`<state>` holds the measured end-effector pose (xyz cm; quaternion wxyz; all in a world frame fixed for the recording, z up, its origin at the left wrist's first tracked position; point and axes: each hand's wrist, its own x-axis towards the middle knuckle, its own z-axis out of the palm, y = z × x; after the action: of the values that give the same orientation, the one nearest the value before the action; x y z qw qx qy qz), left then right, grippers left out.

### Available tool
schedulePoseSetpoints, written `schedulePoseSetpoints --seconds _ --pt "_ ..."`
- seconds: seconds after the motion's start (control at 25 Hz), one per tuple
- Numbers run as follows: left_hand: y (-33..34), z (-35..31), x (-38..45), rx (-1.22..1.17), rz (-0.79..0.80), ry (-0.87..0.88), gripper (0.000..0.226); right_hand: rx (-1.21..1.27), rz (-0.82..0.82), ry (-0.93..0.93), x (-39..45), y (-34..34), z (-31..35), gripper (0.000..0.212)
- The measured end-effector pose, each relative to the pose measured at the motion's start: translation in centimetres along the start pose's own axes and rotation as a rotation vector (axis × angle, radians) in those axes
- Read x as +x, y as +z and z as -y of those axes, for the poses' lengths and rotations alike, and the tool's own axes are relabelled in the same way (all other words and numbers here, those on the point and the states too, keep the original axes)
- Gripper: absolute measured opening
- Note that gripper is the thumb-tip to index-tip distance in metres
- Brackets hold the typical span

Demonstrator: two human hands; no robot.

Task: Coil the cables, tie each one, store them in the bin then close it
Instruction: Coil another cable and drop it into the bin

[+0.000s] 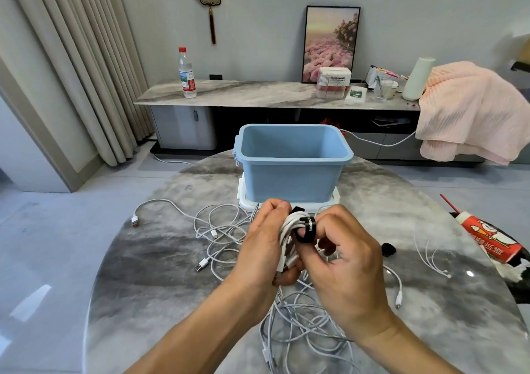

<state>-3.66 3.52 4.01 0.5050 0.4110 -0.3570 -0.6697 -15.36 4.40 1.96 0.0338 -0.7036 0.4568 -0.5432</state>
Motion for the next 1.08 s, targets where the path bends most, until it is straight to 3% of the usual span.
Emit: schedulePoseSetpoints --seconds 0.16,0.64,1.08 --pt "-0.5 -0.6 0.2 0.028 0.012 0.046 0.017 0.266 0.082 0.069 0.4 -0.7 0.1 0.008" --pt "-0.8 -1.7 -0.6 0.242 0.132 0.135 0.032 0.749 0.170 0.450 3.3 -2.7 0.3 0.011" --pt "-1.8 -2.3 -0.3 0.529 0.334 0.510 0.029 1.064 0.180 0.743 3.6 -2.6 1.0 0.009"
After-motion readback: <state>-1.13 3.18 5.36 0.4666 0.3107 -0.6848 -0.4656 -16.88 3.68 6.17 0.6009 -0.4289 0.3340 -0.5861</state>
